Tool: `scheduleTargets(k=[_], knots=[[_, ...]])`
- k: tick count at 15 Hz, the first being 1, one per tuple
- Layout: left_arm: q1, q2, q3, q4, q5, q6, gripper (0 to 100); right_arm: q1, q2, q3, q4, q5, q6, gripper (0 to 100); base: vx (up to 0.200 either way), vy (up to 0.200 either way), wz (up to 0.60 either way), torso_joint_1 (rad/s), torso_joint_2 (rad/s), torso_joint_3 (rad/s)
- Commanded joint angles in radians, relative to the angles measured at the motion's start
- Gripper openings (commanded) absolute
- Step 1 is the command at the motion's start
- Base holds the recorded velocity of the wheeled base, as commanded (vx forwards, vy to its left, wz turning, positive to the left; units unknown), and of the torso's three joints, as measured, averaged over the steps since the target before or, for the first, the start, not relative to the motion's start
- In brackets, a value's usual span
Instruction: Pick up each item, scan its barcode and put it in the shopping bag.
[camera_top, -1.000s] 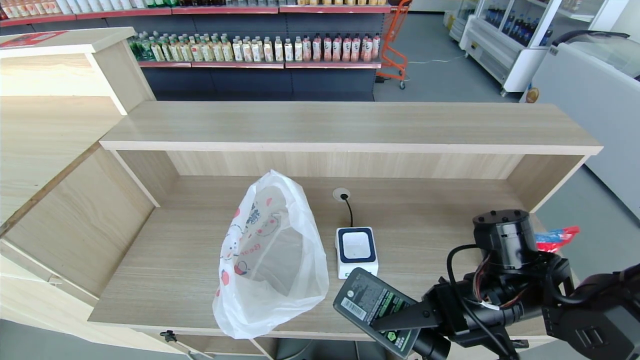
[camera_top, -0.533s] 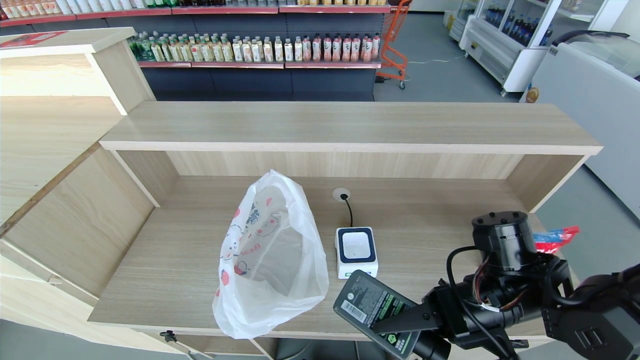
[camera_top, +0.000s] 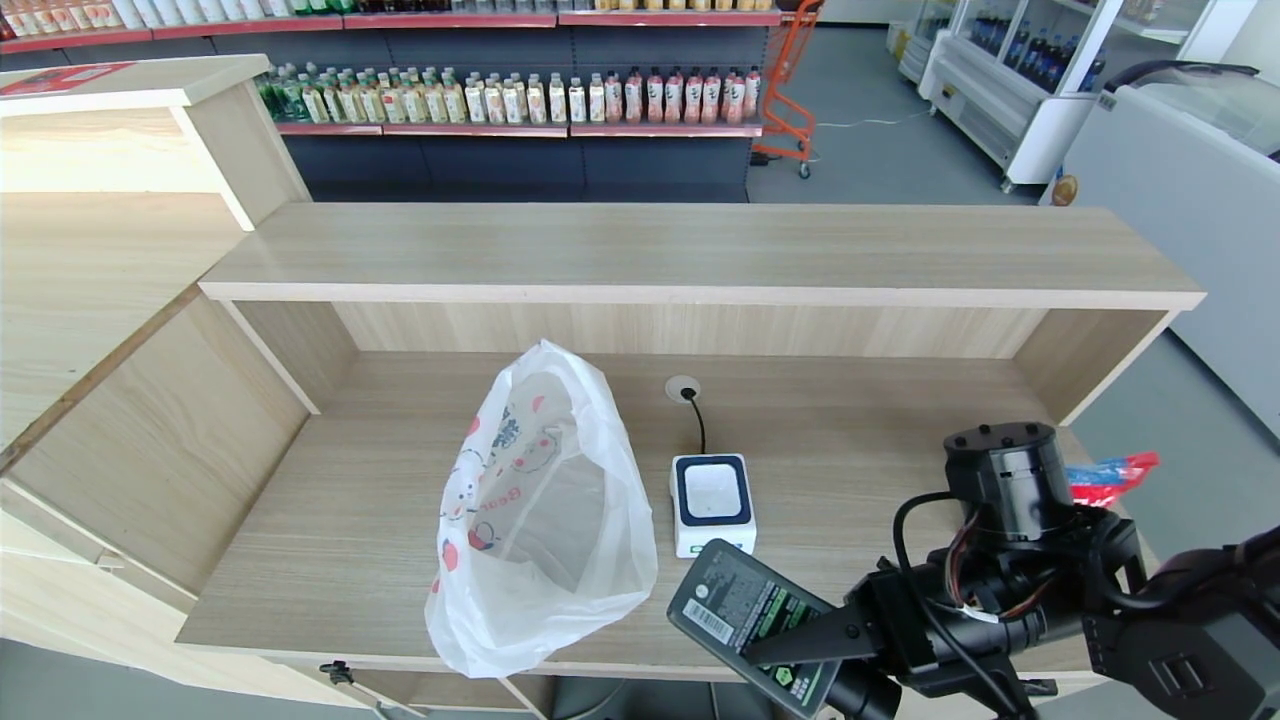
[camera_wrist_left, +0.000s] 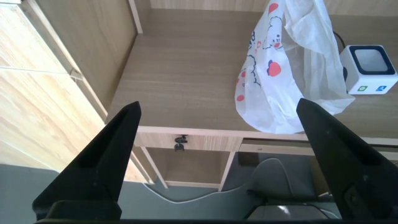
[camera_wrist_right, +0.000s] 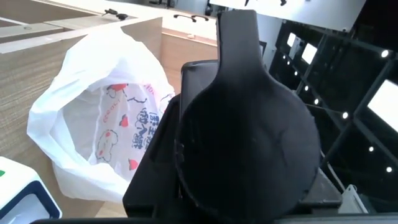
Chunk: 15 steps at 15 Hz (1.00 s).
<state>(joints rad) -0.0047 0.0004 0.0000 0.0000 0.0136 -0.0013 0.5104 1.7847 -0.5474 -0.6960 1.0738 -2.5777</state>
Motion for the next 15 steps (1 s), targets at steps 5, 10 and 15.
scheduleTargets(k=[5,10,15], knots=[[0.000,0.000,0.000,0.000,0.000,0.000,100,-0.007,-0.108,-0.029,0.030,-0.003,0.389,0,0.000,0.000,0.00,0.000,0.00,0.000],[0.000,0.000,0.000,0.000,0.000,0.000,100,-0.351,-0.436,0.050,0.023,-0.181,1.392,0,0.000,0.000,0.00,0.000,0.00,0.000],[0.000,0.000,0.000,0.000,0.000,0.000,100,-0.326,-0.442,0.038,0.116,-0.581,2.414,0,0.000,0.000,0.00,0.000,0.00,0.000]])
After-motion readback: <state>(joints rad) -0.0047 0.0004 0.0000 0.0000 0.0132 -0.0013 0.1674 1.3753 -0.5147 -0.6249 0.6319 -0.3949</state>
